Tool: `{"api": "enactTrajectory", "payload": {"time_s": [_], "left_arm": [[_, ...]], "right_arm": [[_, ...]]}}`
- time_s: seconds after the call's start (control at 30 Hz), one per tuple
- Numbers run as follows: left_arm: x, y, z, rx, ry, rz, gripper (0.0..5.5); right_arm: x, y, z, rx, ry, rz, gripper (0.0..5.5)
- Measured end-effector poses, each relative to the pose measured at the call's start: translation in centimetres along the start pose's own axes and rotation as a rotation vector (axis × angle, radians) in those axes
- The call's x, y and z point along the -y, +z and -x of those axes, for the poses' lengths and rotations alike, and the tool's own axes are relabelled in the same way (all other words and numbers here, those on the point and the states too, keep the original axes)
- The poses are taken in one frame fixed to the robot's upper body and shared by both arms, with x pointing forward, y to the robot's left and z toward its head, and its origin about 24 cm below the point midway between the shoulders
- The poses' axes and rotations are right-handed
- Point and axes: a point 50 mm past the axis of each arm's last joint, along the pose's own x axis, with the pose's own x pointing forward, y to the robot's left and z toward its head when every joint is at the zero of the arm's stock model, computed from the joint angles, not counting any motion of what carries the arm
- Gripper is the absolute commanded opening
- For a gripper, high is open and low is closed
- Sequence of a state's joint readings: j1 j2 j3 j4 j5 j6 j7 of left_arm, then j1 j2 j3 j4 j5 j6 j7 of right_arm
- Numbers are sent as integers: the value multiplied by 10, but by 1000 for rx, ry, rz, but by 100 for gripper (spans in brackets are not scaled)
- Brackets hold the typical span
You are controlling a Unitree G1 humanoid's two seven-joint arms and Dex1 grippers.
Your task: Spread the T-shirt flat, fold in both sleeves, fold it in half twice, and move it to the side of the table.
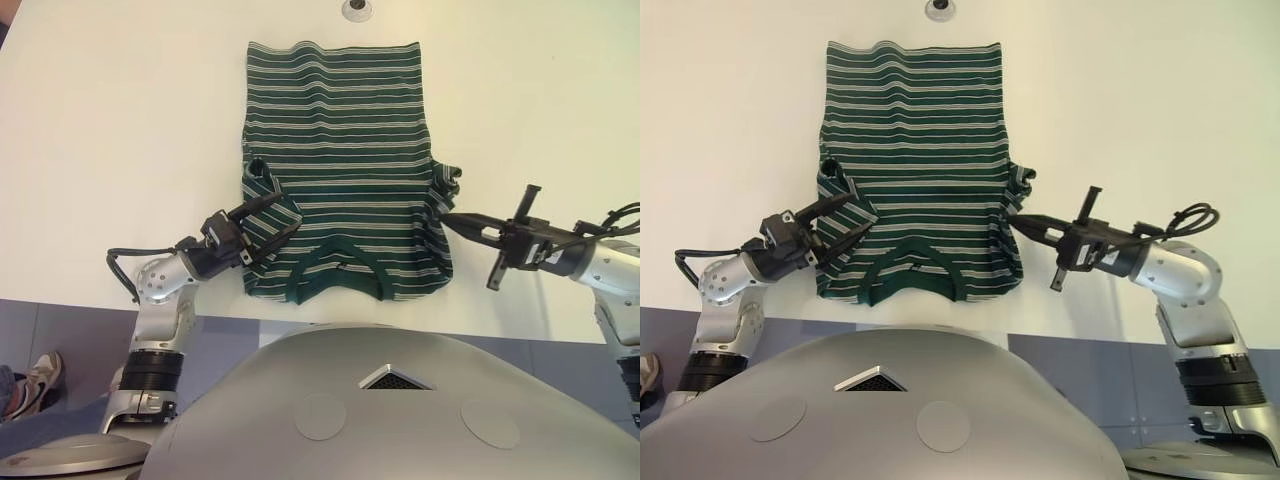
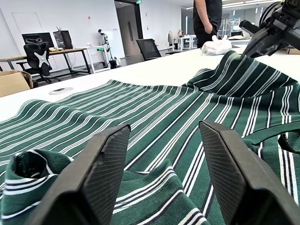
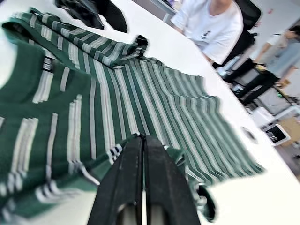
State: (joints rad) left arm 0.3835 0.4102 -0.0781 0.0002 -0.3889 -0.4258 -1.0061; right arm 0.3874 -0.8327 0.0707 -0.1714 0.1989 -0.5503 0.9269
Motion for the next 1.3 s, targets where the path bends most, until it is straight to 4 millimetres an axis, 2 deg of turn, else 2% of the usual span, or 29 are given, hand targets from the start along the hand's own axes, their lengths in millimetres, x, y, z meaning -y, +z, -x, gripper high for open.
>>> {"api": "enactTrajectory", "payload": {"time_s": [0.07,0.3,0.47,0.93,1.3], "left_arm": [[0,0,-1,3,1,1,269],[0,-1,-1,1,3,5,269],[0,-2,-1,4,7,11,269],[1,-2,-1,4,8,12,269],[3,-3,-2,7,-21,16,269]], "right_arm": [[-5,-1,-11,15,35,-5,3],[-18,-20,-28,-81,126,14,3],[-17,-23,-38,-85,128,32,3],[-21,-21,-39,-72,165,22,3],[-16,-16,-36,-1,131,-27,206]]}}
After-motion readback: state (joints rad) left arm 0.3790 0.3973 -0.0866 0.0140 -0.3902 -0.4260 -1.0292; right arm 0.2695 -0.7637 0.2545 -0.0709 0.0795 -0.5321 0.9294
